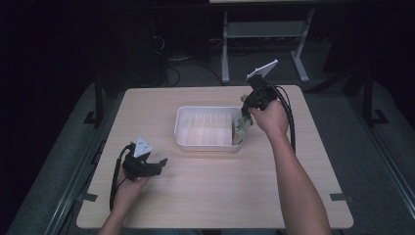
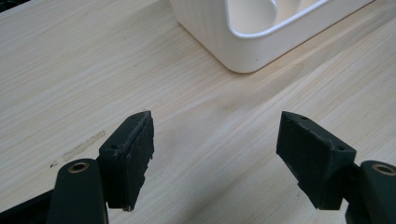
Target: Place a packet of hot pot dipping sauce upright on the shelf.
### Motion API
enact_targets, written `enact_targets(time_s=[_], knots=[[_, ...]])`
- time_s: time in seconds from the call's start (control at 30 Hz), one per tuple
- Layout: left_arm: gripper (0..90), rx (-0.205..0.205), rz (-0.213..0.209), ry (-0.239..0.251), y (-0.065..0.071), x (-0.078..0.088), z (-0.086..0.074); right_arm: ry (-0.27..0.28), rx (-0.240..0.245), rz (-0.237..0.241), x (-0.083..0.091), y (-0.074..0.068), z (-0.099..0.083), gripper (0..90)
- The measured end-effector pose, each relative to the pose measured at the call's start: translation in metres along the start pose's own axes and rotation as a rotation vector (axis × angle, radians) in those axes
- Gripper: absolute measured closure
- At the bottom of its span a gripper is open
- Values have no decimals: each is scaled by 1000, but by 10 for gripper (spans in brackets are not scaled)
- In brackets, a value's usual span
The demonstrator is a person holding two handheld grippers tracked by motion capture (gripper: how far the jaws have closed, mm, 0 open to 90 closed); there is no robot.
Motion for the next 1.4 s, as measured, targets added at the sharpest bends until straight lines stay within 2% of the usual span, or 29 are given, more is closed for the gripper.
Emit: enact_targets(time_s=[0.57, 1.4], knots=[[269, -3, 1, -4, 0, 0, 0, 32, -3, 30, 16, 10, -8, 739], [269, -7, 3, -3, 1, 0, 0, 81, 23, 67, 36, 13, -18, 688]])
Point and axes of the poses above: each handheld gripper's, and its own axes: x roughly backward along the jaws, z roughly out of its top, y roughly to its right, the point moved 10 cm from there along -x, roughly forward along the jaws, and after that the axes turned 1 degree about z, right-handed, at the moved point
